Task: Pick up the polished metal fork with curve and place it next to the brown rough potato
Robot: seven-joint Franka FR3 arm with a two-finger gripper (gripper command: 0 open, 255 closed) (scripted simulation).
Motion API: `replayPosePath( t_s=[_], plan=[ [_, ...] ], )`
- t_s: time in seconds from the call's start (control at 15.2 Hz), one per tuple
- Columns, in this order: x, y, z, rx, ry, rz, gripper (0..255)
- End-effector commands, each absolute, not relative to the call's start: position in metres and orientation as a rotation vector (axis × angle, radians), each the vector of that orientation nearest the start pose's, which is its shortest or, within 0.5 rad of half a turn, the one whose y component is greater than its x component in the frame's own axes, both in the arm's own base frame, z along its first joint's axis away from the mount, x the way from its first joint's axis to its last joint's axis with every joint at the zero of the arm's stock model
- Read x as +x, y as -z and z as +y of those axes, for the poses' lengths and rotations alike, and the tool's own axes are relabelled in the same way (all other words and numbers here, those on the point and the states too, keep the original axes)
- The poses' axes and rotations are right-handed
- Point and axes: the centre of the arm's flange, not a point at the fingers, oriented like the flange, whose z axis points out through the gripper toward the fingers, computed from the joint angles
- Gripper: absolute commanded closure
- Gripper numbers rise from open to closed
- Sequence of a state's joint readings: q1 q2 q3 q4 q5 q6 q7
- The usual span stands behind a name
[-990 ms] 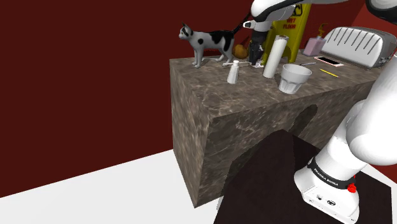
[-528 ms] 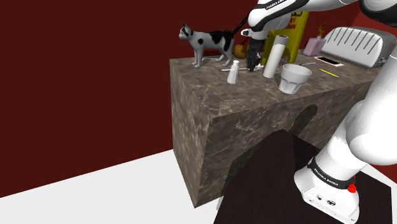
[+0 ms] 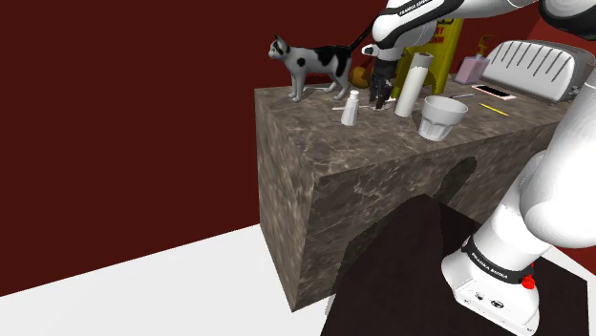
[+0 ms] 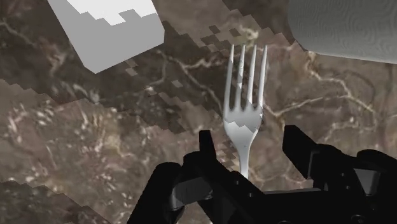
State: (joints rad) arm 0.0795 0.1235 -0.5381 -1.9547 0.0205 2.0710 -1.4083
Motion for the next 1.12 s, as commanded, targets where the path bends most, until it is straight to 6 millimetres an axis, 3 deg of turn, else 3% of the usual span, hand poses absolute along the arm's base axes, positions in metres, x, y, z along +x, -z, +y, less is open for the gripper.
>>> replayPosePath(
  t_s=[0.0,0.26,0.53,1.06],
  plan=[
    [0.526,-0.424,-0.250,-2.829,-0.048,-1.444,0],
    [0.526,-0.424,-0.250,-2.829,-0.048,-1.444,0],
    [0.526,-0.474,-0.248,-2.829,-0.048,-1.444,0],
    [0.526,-0.474,-0.248,-2.829,-0.048,-1.444,0]
  ],
)
